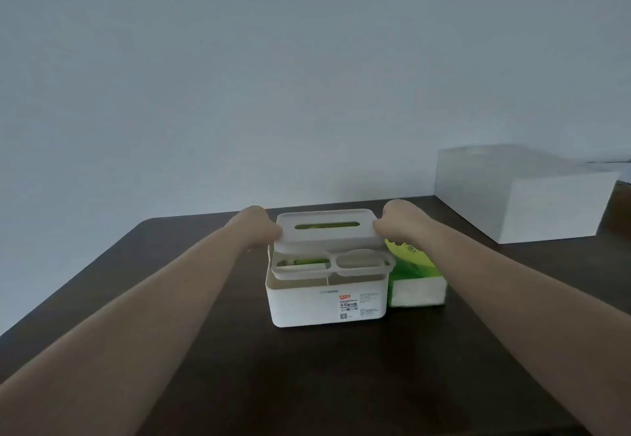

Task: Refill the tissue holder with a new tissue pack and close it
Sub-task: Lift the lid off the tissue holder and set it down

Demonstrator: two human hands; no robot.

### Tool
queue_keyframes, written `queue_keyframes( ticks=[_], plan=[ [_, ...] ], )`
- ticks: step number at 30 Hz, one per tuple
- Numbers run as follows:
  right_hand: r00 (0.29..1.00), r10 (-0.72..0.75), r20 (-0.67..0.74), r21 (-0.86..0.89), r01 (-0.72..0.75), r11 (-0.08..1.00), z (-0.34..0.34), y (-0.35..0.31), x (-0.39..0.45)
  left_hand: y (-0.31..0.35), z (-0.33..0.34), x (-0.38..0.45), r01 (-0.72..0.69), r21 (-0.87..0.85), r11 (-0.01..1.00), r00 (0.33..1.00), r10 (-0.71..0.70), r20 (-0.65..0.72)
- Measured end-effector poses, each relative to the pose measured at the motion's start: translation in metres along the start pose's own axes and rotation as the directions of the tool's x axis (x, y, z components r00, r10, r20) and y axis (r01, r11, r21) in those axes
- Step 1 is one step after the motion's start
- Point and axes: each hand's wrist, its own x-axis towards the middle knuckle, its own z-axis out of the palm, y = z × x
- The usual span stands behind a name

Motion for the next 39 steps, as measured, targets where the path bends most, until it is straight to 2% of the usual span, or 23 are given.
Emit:
queue_keyframes(
  ticks=[4, 12, 18, 22, 26, 33, 39],
  plan=[
    [0.999, 0.015, -0.038, 0.086, -0.012, 0.996, -0.005, -0.004, -0.001, 0.001, -0.010, -0.005, 0.021, -0.014, 1.000, 0.999, -0.022, -0.036],
    [0.989, -0.080, -0.128, 0.163, 0.100, 0.982, -0.006, -0.056, 0.004, -0.035, -0.047, -0.015, 0.059, -0.025, 0.998, 0.987, -0.062, -0.152],
    [0.977, -0.205, -0.061, 0.099, 0.211, 0.972, 0.019, -0.115, 0.004, -0.095, -0.068, -0.025, 0.141, -0.055, 0.989, 0.971, -0.149, -0.189],
    [0.972, -0.236, 0.004, 0.108, 0.235, 0.966, 0.041, -0.149, 0.006, -0.135, -0.079, -0.029, 0.192, -0.048, 0.980, 0.958, -0.197, -0.209],
    [0.963, -0.266, 0.050, 0.032, 0.264, 0.964, 0.063, -0.178, 0.011, -0.166, -0.083, -0.028, 0.248, -0.026, 0.968, 0.949, -0.249, -0.192],
    [0.948, -0.278, 0.154, -0.186, 0.304, 0.934, 0.097, -0.195, 0.018, -0.198, -0.062, -0.025, 0.308, 0.018, 0.951, 0.950, -0.306, -0.063],
    [0.948, -0.199, 0.247, -0.419, 0.289, 0.861, 0.109, -0.199, 0.018, -0.213, -0.047, -0.018, 0.309, 0.060, 0.949, 0.950, -0.306, -0.062]
  ],
)
